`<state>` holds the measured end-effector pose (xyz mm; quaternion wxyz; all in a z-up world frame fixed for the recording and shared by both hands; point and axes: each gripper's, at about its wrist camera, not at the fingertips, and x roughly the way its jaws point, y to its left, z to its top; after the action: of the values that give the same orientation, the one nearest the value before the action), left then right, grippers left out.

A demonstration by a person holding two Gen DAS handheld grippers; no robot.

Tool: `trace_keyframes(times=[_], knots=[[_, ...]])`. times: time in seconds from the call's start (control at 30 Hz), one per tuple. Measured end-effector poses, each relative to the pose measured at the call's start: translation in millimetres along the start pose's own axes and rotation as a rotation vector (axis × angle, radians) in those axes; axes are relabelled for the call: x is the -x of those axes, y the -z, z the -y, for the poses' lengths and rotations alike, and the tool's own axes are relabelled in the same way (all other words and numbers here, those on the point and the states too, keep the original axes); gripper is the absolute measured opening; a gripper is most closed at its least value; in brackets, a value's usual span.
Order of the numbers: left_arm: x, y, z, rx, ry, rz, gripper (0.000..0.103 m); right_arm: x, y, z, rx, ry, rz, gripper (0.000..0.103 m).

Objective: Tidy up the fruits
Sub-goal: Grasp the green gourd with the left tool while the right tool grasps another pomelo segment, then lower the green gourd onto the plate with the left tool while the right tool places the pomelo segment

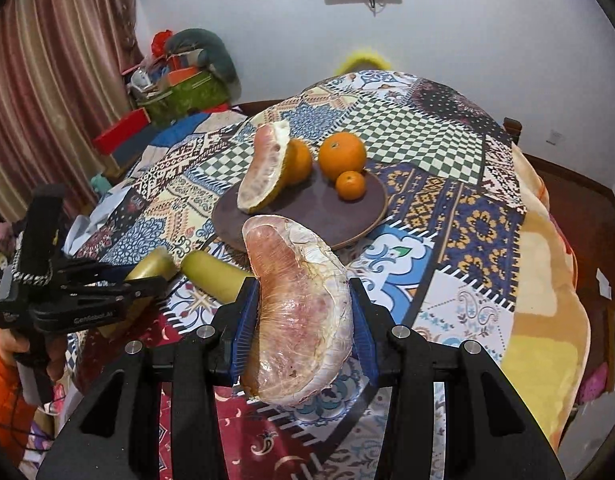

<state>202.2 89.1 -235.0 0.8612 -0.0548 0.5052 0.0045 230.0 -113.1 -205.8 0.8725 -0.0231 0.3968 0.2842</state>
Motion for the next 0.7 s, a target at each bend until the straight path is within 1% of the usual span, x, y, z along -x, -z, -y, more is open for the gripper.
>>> trace_keyframes(times=[0.33, 0.53, 0.7], knots=[[59, -11, 9, -0.013, 0.002, 0.144, 0.038, 17, -10, 13, -0.028, 0.014, 0.053, 0.040], [79, -24, 25, -0.043, 0.022, 0.210, 0.038, 24, -18, 20, -0.044, 0.023, 0.082, 0.040], [84, -36, 39, -0.074, 0.038, 0.239, 0.038, 26, -22, 27, -0.060, 0.025, 0.098, 0.040]])
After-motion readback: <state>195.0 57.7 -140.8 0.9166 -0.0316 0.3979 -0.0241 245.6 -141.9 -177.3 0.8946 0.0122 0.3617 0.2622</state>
